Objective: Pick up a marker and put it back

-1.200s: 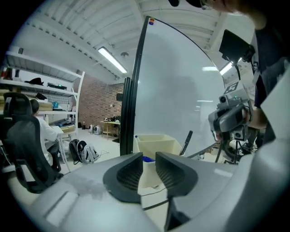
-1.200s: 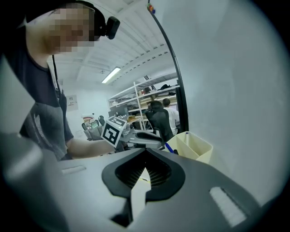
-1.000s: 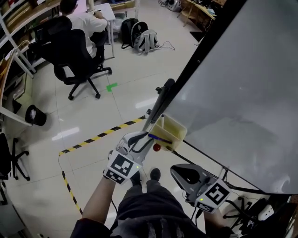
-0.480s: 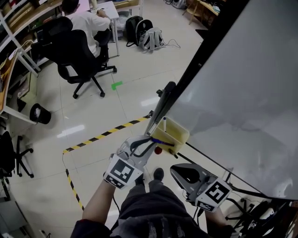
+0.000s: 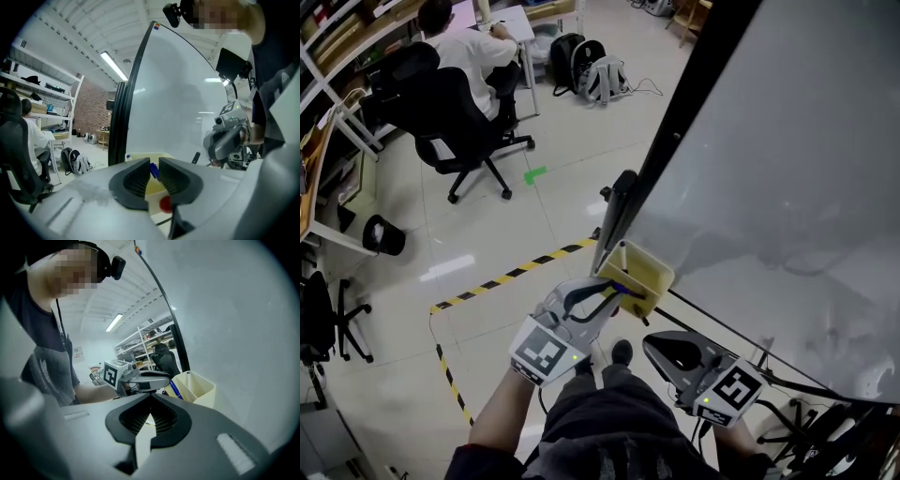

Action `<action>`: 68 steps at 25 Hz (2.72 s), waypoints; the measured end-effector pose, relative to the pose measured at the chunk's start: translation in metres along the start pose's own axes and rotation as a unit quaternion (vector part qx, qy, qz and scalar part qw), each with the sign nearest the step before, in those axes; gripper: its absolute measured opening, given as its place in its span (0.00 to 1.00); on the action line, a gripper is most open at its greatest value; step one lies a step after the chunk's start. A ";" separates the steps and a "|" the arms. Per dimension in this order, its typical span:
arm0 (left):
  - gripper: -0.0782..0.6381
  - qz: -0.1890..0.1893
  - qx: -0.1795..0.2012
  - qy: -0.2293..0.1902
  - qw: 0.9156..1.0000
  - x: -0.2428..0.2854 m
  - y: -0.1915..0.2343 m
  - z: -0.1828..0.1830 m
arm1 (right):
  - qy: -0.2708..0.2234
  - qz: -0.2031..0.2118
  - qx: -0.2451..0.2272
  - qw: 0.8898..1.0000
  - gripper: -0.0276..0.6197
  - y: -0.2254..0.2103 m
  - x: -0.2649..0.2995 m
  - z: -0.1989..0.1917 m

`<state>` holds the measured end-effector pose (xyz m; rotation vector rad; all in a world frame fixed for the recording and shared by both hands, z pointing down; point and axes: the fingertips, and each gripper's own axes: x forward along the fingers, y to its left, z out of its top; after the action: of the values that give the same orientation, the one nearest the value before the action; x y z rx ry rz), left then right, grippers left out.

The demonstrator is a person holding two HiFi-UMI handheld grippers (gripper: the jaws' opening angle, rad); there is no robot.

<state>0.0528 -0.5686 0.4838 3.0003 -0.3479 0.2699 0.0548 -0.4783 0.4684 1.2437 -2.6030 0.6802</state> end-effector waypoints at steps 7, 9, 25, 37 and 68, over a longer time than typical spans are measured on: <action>0.21 -0.030 0.006 0.004 1.000 0.021 -0.019 -0.004 | -0.008 -0.003 0.006 1.000 0.04 -0.008 -0.010 0.001; 0.24 -0.024 0.023 0.018 0.999 0.025 -0.023 -0.006 | -0.012 -0.004 0.007 1.000 0.04 -0.011 -0.013 0.001; 0.22 0.000 0.082 0.119 0.990 0.048 -0.038 -0.021 | -0.029 -0.004 0.012 0.999 0.04 -0.021 -0.032 0.000; 0.18 0.019 0.052 0.115 0.992 0.050 -0.040 -0.013 | -0.044 -0.008 0.014 0.999 0.04 -0.032 -0.046 0.003; 0.17 0.220 0.098 -0.084 0.967 -0.088 -0.083 0.211 | -0.174 0.145 -0.158 0.961 0.04 0.036 -0.066 0.145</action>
<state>0.0225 -0.4964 0.2532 3.1078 -1.0678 0.0853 0.0737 -0.4817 0.3066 0.9663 -3.0593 0.0697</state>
